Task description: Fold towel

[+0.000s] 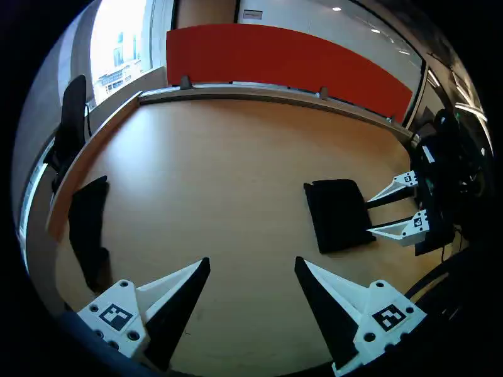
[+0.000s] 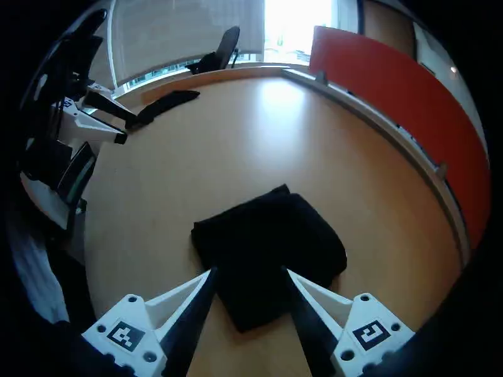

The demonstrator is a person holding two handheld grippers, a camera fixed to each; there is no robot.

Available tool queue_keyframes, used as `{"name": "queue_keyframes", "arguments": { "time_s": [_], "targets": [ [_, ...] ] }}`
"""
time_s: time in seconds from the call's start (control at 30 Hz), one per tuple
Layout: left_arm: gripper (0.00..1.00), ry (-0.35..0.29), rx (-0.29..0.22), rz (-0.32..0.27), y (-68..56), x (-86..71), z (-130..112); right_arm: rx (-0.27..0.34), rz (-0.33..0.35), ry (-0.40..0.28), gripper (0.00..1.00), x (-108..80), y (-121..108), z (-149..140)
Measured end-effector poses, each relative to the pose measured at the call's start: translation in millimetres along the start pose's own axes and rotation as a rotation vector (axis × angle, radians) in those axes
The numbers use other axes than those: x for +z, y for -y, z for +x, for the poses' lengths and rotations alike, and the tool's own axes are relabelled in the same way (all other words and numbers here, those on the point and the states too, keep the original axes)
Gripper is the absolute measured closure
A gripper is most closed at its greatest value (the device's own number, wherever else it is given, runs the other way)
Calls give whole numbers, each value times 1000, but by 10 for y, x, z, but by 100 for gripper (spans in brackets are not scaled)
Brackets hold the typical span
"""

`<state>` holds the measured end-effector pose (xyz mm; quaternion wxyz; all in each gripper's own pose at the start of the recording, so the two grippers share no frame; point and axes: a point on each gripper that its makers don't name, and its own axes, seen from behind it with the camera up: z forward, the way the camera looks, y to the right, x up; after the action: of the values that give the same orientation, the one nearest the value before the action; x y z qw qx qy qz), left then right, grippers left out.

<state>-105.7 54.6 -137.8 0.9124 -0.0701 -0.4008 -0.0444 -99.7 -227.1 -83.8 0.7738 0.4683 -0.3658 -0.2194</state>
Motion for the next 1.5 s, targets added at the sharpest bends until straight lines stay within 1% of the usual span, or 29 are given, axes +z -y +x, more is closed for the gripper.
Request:
{"name": "queue_keyframes", "arguments": {
  "time_s": [0.27,0.47,0.67,0.77,0.93,1.07,1.2,1.3,1.5],
  "targets": [
    [0,4,11,-4,-21,5,9,47,-18,27,26,-67,-7,-249],
    [0,4,17,-8,-44,10,15,73,-28,39,26,-99,1,-367],
    [0,5,17,-9,-66,14,8,82,-37,65,26,-79,15,-546],
    [0,7,16,-10,-82,13,-2,91,-41,80,27,-55,13,-632],
    [0,9,16,-11,-95,9,-19,102,-41,91,31,-41,31,-694],
    [0,11,13,-12,-102,11,-32,107,-47,103,36,-35,32,-735],
    [0,10,11,-12,-106,11,-30,113,-46,107,45,-25,58,-744],
    [0,9,11,-11,-103,9,-27,119,-45,108,55,-13,78,-741],
    [0,9,11,-10,-101,2,-33,142,-70,106,74,12,45,-736]
  ]
}}
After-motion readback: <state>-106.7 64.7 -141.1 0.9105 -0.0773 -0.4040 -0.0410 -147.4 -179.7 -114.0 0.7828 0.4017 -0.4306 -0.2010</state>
